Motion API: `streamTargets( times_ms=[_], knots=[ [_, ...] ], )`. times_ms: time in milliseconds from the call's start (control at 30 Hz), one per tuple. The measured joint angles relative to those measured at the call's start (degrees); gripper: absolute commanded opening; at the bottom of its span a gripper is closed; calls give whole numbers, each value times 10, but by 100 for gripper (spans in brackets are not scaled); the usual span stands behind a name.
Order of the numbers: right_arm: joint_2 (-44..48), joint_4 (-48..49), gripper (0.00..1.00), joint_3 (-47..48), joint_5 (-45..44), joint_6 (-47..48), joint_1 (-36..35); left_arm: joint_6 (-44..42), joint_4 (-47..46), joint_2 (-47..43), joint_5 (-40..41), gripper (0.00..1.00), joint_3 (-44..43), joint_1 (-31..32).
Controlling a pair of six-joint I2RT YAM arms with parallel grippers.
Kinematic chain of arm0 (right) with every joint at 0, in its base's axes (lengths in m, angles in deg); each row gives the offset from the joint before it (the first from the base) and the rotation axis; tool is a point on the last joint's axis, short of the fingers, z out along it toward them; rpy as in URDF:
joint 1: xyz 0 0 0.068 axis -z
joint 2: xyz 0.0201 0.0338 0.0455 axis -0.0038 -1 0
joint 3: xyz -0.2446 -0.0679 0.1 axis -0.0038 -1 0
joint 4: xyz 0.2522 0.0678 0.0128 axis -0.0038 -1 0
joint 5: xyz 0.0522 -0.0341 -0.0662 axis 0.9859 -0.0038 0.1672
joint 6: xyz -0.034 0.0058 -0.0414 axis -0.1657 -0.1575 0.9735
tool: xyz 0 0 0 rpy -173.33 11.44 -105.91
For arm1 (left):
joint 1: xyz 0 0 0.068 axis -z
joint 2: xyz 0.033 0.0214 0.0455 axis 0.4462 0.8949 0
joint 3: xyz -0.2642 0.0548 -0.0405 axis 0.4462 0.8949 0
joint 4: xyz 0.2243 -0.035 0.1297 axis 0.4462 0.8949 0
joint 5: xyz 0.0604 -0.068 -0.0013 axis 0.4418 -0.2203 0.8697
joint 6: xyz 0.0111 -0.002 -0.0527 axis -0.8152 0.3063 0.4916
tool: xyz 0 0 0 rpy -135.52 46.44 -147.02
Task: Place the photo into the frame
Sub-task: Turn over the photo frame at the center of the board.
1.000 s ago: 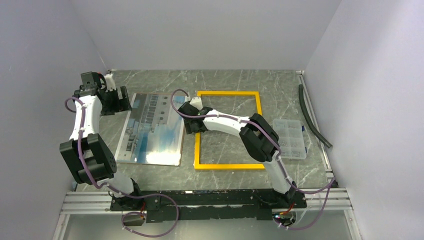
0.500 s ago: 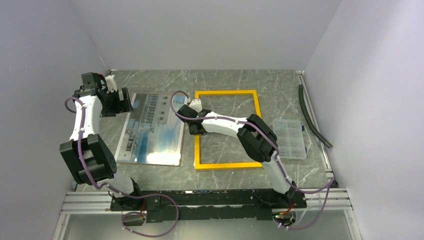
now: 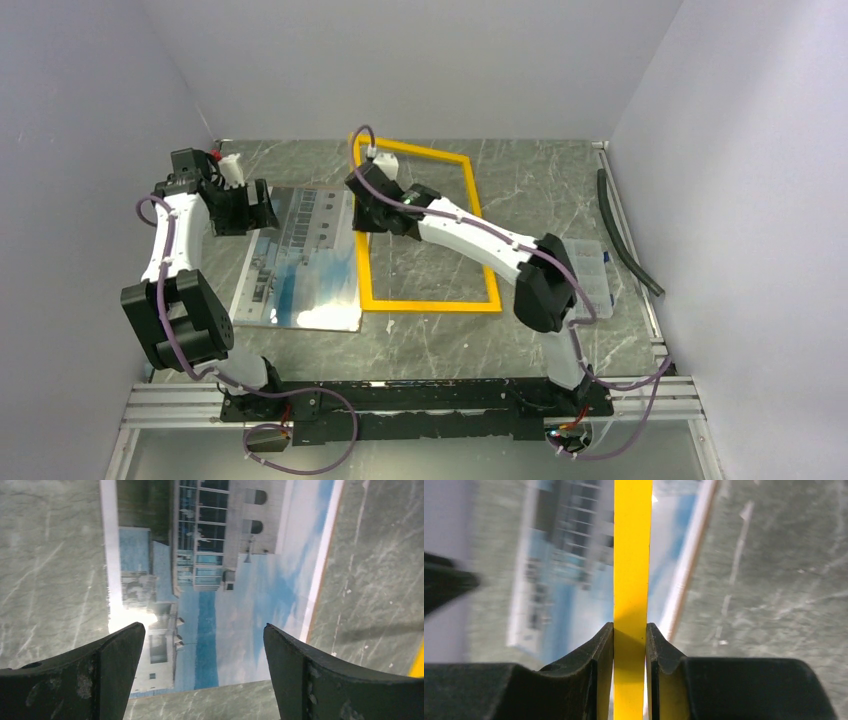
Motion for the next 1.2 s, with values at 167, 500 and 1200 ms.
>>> streamTargets(
  times_ms=[167, 500, 1200],
  knots=[
    [66, 10, 7, 43, 69, -46, 10, 0, 8, -9, -18, 94, 3, 37],
    [124, 64, 6, 40, 210, -145, 58, 11, 30, -13, -38, 94, -50, 116],
    [210, 349, 10, -203, 398, -339, 127, 63, 54, -53, -71, 95, -148, 192]
  ],
)
